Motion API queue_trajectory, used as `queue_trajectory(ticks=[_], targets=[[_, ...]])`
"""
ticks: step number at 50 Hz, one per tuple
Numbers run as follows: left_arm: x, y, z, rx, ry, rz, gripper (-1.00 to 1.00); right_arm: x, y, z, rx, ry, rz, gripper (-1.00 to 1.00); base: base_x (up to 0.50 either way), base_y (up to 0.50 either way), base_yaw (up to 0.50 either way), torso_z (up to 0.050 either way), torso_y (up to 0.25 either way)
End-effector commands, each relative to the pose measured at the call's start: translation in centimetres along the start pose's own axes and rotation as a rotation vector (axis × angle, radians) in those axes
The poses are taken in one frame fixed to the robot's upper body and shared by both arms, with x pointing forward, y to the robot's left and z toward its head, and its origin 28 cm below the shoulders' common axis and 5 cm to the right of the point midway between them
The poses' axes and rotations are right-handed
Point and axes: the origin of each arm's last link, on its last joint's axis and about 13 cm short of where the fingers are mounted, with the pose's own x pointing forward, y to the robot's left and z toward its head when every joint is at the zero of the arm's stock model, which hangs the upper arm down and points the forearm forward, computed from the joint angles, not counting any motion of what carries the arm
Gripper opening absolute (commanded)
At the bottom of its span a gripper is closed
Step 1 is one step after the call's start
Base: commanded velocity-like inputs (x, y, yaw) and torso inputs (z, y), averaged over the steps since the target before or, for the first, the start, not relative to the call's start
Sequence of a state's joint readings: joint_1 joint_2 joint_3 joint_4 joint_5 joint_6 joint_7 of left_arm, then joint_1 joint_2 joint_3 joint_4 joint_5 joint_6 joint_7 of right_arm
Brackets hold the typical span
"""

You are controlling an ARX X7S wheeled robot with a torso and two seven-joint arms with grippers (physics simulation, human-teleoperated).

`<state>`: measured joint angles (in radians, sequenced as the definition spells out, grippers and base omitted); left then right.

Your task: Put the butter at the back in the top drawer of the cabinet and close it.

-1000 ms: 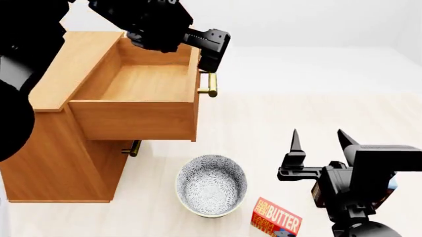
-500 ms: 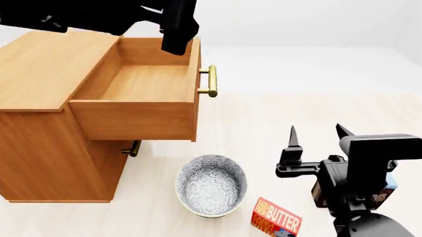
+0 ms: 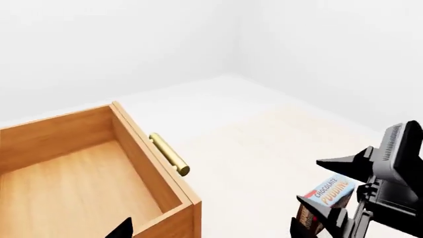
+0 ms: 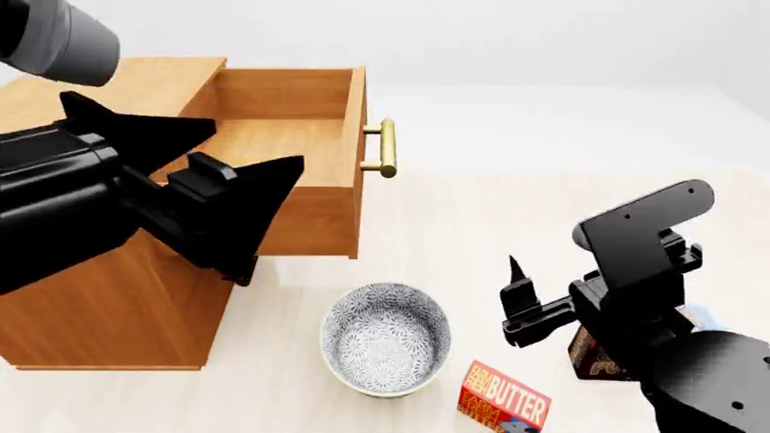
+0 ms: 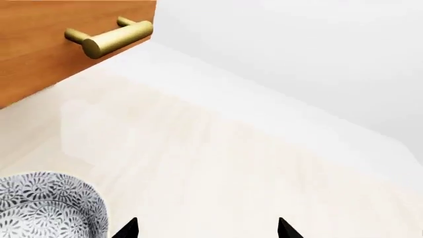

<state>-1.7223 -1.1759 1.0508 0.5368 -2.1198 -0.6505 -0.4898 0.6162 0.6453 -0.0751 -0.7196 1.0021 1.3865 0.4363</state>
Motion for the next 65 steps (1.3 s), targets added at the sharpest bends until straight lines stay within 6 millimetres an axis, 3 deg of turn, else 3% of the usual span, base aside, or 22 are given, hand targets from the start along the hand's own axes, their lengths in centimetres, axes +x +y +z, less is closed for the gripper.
queue_trajectory(ticks=[1,14,23,37,65], targets=[[-1.7,-0.8,-2.4,-0.012,-0.045,-0.034,1.0,-1.8,-2.6,3.2,-0.138,0.185,0.098,1.0,0.0,0.0,0.0,0.0,0.0],[-1.7,-0.7,-2.7,-0.033,-0.049,-0.047,1.0,-2.3,-4.3,7.5,-0.259,0.404,0.31,1.0,0.0,0.0,0.0,0.0,0.0],[-1.9,-0.7,-3.0,-0.035,-0.052,-0.038,1.0,-1.7,-4.7,8.8,-0.391,0.6,0.433,1.0,0.0,0.0,0.0,0.0,0.0],[-2.0,-0.9,-3.2,-0.04,-0.049,-0.051,1.0,-1.3,-4.8,9.1,-0.487,0.702,0.518,1.0,0.0,0.0,0.0,0.0,0.0],[-1.3,-0.7,-3.6,-0.054,-0.038,-0.084,1.0,1.4,-3.5,6.2,-0.496,0.796,0.601,1.0,0.0,0.0,0.0,0.0,0.0]])
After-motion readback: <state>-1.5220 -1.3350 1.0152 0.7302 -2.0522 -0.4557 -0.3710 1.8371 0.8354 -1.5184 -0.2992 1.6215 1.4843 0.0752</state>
